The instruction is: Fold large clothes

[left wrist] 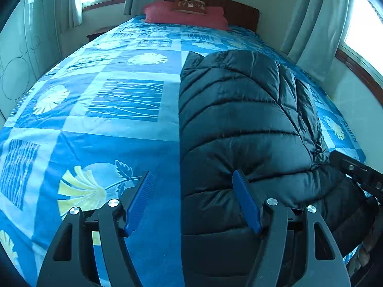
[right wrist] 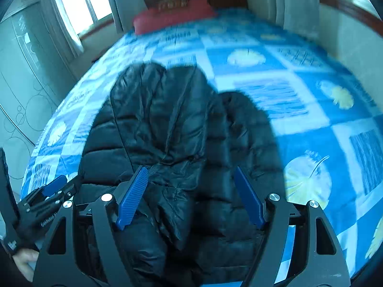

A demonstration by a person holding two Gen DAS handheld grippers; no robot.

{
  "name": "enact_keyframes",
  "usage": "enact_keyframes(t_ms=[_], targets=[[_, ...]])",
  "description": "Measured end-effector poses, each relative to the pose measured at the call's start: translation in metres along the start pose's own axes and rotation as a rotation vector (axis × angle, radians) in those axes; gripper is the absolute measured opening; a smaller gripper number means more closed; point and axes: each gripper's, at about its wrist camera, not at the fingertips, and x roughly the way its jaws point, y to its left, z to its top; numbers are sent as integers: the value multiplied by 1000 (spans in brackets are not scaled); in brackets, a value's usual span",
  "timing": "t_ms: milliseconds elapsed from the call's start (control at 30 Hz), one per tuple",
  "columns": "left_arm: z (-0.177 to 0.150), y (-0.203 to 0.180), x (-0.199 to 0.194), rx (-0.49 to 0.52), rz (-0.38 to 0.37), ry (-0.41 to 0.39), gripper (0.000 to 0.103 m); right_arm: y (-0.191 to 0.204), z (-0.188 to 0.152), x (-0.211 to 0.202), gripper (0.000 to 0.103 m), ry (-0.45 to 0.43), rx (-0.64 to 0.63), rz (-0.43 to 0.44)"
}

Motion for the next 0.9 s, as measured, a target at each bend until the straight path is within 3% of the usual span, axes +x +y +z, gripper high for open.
enact_keyframes(t_ms=[167, 233, 300, 400, 533, 633, 900], targets=[[-2, -4, 7, 26, -33, -4, 68, -6, -11, 23, 73, 73, 46, 18], [-2, 2, 13, 8, -61, 4, 68, -8, -17, 27, 49, 79, 58, 46], [-2, 3, 14, -10, -84, 10, 68, -6, -20, 24, 33, 56, 34, 44], [5, -2, 5, 10, -102, 6, 68, -6, -17, 7, 21, -17, -22, 4], [12, -20, -10, 61, -149, -43, 68, -36, -16, -4, 19, -45, -7, -72], [5, -38, 8, 91, -170, 21, 68, -63, -25, 11, 19, -6, 46, -64], [-7, -60, 63, 142, -84, 87, 70, -87, -46, 51, 21, 3, 103, -10]])
